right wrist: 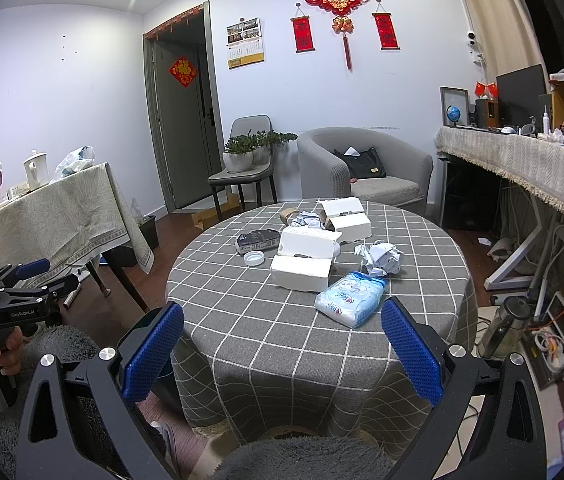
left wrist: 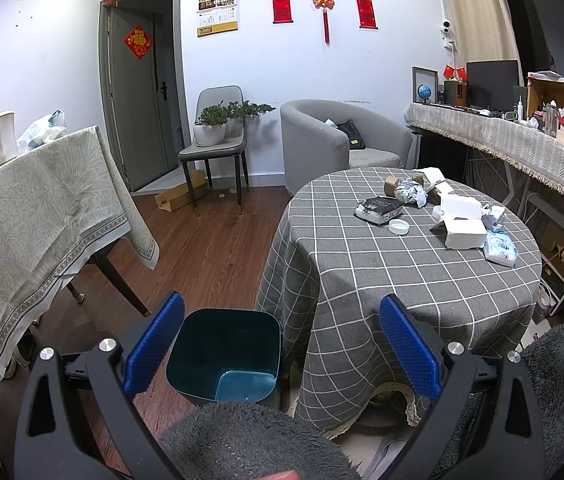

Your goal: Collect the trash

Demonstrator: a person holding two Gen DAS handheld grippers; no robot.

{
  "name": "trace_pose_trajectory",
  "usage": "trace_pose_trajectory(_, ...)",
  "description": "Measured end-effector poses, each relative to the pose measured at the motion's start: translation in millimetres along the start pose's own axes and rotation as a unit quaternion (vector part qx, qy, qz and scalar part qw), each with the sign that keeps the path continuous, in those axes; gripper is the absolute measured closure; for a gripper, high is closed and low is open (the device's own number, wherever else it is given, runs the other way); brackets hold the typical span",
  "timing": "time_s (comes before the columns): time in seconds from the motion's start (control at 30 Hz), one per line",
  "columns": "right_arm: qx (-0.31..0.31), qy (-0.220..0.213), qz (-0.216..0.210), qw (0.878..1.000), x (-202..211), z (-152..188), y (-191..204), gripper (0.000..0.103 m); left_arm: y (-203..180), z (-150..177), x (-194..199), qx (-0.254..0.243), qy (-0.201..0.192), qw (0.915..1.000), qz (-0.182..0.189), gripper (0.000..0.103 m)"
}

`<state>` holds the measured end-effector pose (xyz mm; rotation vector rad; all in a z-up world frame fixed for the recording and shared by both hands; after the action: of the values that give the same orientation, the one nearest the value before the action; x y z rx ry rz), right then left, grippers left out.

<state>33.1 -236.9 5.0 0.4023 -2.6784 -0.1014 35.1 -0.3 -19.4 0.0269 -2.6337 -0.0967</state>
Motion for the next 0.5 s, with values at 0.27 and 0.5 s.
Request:
trace_pose_trajectory(0.27, -0.006, 0.007, 0.003, 1.0, 0.0, -2.5, -2.6, 0.003, 5.4, -0.8, -2.5, 0.002, 0.007, 1.0, 0.005, 0.003)
trace_pose_trajectory(0.5, 0.008, -0.001, 0.027, 1.0, 5.6, -12.5, -4.7, 0.003, 2.7, -5.4, -3.3, -0.011, 0.012, 0.9999, 0.003, 0.004)
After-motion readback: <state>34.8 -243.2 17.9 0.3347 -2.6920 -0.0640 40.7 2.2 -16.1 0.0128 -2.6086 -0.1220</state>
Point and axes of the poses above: each gripper's, at about its wrist camera, not at the fingertips, and x roughly against the way its jaws point, y to its left, z to its underside, the point moved 4 cm from there along -x, roughly the way its jaws point, and after that the axes turned 2 degrees about -z, right-handed, at the moved point
